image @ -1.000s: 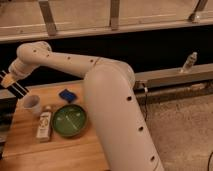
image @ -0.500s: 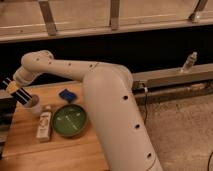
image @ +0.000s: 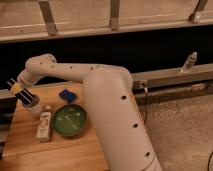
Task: Place the eraser in the ceramic cup
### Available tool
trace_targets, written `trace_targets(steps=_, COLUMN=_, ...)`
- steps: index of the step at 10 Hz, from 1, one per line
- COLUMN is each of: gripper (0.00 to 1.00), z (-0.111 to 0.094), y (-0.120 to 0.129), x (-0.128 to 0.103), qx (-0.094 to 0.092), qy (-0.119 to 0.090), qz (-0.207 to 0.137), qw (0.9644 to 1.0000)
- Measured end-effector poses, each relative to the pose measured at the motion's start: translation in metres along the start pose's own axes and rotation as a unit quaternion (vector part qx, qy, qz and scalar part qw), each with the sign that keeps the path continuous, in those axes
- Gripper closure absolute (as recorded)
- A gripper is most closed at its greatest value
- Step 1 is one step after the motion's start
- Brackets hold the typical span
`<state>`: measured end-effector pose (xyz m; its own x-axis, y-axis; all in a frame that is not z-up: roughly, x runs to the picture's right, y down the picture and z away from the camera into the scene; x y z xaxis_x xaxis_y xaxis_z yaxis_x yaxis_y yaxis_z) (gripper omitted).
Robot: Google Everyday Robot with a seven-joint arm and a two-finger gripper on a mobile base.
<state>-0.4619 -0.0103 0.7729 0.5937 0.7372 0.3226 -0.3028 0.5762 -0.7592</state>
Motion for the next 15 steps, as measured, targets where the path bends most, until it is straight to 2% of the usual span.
trace_targets(steps=1, gripper=1.0, z=0.003, y=-0.008, x=0.006, qx=0.002, qy=-0.007, qz=0.008, qw=0.9999)
trace_targets(steps=5, gripper=1.0, z=0.009, y=-0.017, x=0.018, qx=0.002, qy=-0.021, qz=0.022, qw=0.9995)
trace_targets(steps=7, gripper=0.98, z=0.009, y=-0.02, x=0.028, qx=-0.008, qy=-0.029, qz=0.033, qw=0.999)
trace_targets(steps=9, gripper=1.0, z=0.009, y=-0.019, x=0.027, qx=-0.01, qy=-0.029, qz=0.032, qw=0.999)
trace_targets(steps=10, gripper=0.97, z=0.01, y=-0.017, x=0.026, qx=-0.01, qy=-0.029, qz=0.031, qw=0.999)
trace_targets(steps=15, gripper=0.46, z=0.01, y=-0.017, x=0.027, qx=-0.011, qy=-0.029, qz=0.031, qw=0.999)
